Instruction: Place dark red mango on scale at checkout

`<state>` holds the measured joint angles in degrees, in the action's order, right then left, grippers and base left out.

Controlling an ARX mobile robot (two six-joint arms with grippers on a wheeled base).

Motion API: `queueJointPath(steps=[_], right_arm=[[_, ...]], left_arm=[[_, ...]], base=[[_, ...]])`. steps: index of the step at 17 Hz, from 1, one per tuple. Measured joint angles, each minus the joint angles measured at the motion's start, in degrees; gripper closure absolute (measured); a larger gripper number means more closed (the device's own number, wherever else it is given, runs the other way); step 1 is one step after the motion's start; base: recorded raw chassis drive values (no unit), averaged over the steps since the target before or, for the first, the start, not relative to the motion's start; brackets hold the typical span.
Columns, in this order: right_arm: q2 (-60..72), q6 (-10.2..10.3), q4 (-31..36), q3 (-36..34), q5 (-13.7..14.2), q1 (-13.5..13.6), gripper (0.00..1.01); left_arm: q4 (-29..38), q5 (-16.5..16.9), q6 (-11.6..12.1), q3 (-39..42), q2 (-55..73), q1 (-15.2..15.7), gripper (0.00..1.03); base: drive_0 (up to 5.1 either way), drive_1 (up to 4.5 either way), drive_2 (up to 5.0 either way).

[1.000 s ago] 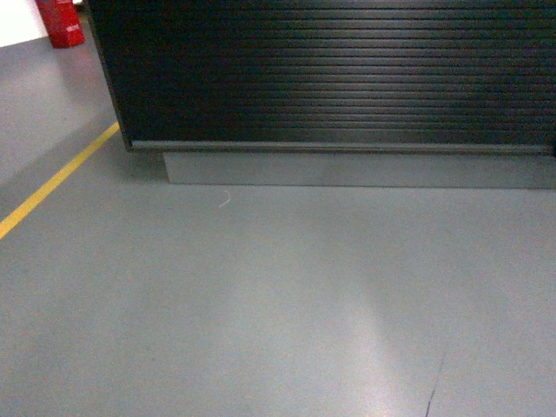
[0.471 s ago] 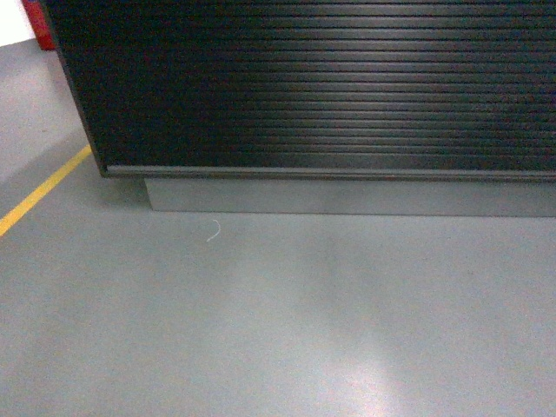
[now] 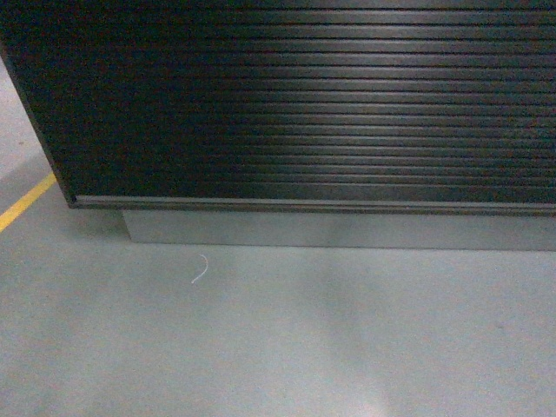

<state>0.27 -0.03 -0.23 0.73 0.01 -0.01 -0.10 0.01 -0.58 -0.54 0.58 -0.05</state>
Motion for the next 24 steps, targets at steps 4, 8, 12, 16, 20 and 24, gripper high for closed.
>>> queueJointPath(steps=[4,8,12,16,20,24], right_arm=[[0.0,0.0,0.0,0.0,0.0,0.0,0.03],[0.0,0.0,0.0,0.0,0.0,0.0,0.03],[0.0,0.0,-0.1,0.0,0.0,0.0,0.03],[0.0,0.0,0.1,0.0,0.0,0.0,0.03],[0.0,0.0,0.0,0.0,0.0,0.0,0.03],[0.0,0.0,0.0,0.0,0.0,0.0,0.03]], left_arm=[[-0.2,0.0,0.0,0.0,0.0,0.0,0.05],[-0.1,0.0,0.0,0.0,0.0,0.0,0.05],[0.0,0.0,0.0,0.0,0.0,0.0,0.05],[-0.1,0.0,0.0,0.0,0.0,0.0,0.05],[-0.1,0.0,0.0,0.0,0.0,0.0,0.05],[-0.1,0.0,0.0,0.0,0.0,0.0,0.05]], base=[[0.0,2.85,-2.9],[0.0,2.28,-2.3],[0.0,1.71,-1.7],[0.0,1.16,-1.2],[-0.1,1.79,-2.1],[0.0,2.87,-2.9]])
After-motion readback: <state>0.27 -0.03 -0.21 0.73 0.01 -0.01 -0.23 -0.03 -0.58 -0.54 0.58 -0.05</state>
